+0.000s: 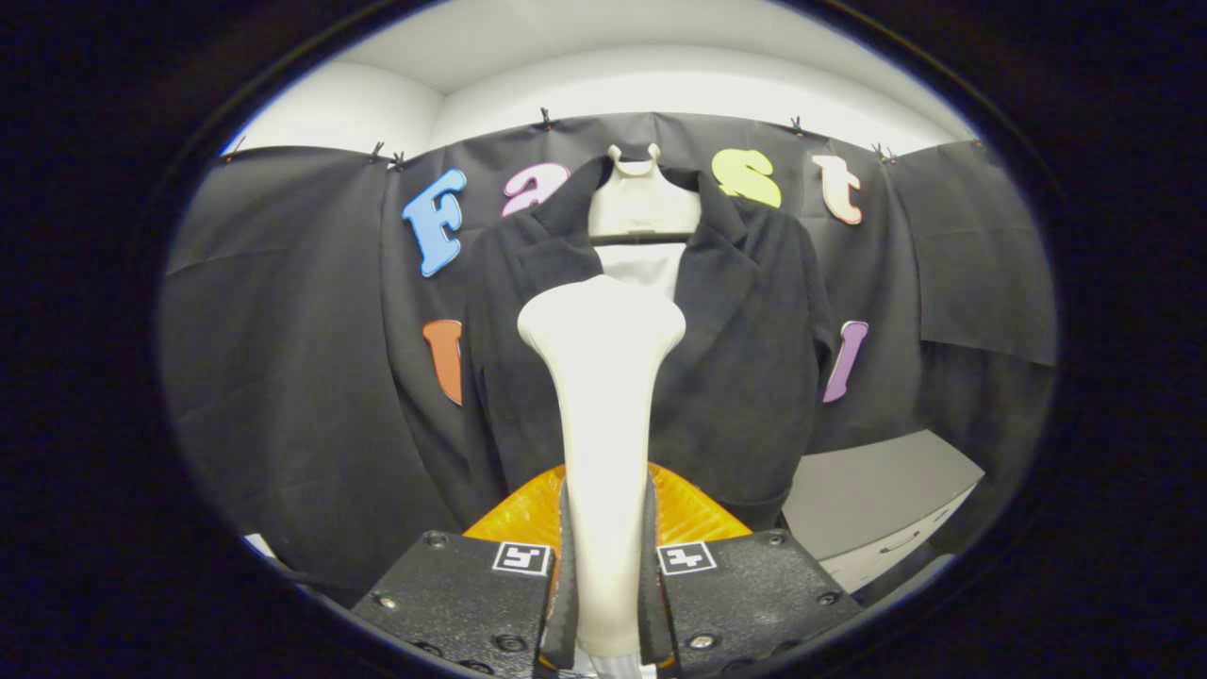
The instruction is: Iron the clothes twice with a garment steamer, once on the left side and once on the right side.
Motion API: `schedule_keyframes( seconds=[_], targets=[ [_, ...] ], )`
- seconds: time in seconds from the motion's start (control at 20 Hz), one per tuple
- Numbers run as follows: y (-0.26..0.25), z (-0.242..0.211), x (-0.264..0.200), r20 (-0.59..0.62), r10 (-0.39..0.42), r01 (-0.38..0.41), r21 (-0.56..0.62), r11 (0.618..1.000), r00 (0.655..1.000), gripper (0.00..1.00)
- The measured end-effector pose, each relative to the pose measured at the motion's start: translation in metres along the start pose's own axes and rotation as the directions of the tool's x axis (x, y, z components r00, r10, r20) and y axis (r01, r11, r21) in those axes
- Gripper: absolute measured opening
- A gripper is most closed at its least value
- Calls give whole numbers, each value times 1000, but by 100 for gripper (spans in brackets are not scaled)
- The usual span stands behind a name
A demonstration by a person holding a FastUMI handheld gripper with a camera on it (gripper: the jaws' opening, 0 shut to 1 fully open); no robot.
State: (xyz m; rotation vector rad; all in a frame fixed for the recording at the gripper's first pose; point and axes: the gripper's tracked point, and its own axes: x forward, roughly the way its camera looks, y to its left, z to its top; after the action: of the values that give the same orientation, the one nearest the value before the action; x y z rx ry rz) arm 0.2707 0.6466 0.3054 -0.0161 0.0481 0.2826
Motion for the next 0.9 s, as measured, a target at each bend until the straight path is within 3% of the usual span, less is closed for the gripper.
schedule_keyframes(
  seconds=[0.35,0.9],
  targets=[
    [36,41,25,56,-22,24,-41,999,998,28],
    [63,10,69,-8,-29,28,-94,995,1000,28]
  ],
)
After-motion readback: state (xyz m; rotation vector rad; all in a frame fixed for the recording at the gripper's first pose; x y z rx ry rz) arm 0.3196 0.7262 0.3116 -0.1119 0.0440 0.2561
